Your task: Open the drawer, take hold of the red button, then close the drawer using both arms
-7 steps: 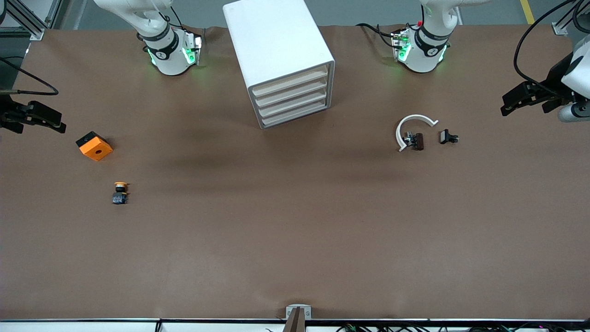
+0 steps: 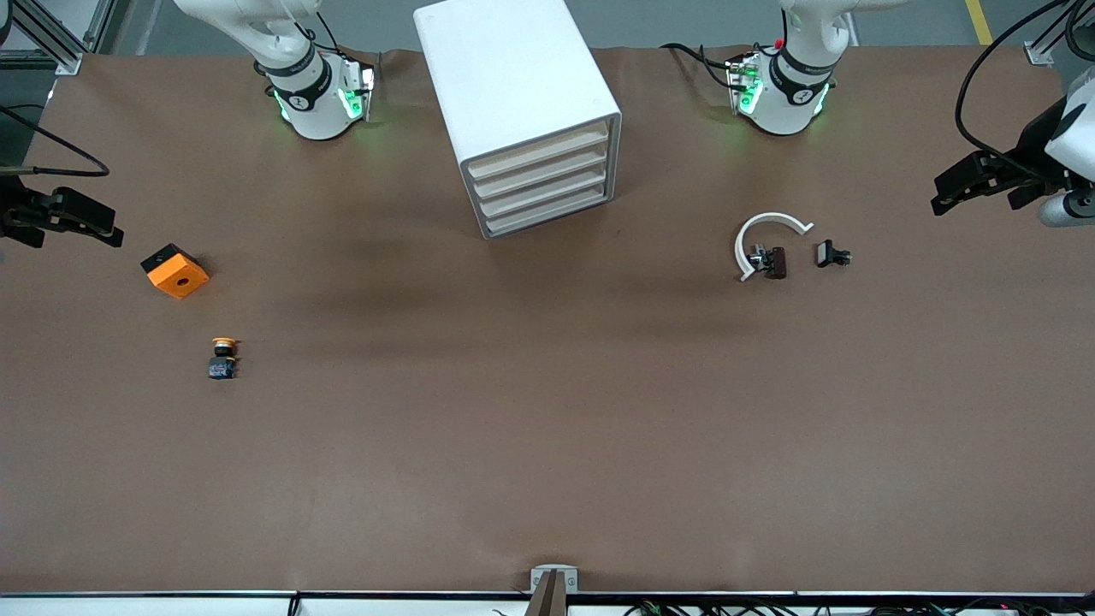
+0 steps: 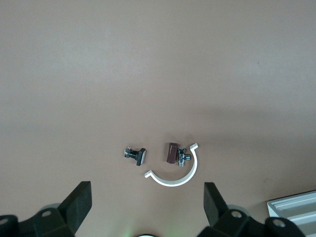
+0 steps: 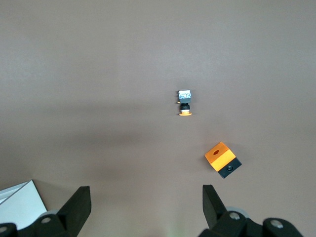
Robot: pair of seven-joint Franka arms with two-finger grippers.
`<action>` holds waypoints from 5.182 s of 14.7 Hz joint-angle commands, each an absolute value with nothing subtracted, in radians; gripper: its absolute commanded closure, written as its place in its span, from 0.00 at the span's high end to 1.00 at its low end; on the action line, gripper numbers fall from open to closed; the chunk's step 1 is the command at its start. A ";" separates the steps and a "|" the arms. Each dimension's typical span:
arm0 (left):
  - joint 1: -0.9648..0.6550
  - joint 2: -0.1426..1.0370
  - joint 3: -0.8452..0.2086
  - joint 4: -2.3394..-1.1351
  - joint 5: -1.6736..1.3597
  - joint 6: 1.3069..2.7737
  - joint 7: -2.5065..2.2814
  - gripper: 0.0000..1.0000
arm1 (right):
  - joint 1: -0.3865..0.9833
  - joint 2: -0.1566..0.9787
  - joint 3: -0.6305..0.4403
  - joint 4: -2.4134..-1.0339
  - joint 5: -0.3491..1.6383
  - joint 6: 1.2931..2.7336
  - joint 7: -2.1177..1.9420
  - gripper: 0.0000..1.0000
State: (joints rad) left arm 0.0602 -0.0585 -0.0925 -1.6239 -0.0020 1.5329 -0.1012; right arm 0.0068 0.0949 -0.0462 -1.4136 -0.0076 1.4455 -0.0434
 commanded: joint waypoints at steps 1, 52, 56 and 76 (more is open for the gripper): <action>0.069 0.026 -0.092 -1.539 -0.002 1.499 -0.089 1.00 | -0.003 0.097 -0.041 -1.401 0.021 1.437 -0.048 1.00; -0.475 0.790 -0.114 -1.430 -0.676 1.554 -2.123 1.00 | 0.000 0.097 -0.040 -1.401 0.018 1.439 -0.060 1.00; -0.558 0.825 -0.114 -1.431 -0.716 1.549 -2.233 1.00 | 0.002 0.097 -0.040 -1.399 0.018 1.439 -0.060 1.00; -0.604 0.844 -0.153 -1.431 -0.851 1.384 -2.272 0.60 | 0.003 0.097 -0.040 -1.401 0.017 1.440 -0.060 1.00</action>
State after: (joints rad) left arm -0.5944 0.8409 -0.1514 -1.4416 -0.8088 1.4001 -2.2522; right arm 0.0072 0.0949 -0.0441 -1.4126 0.0133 1.4450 -0.0502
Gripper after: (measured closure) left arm 0.383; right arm 0.000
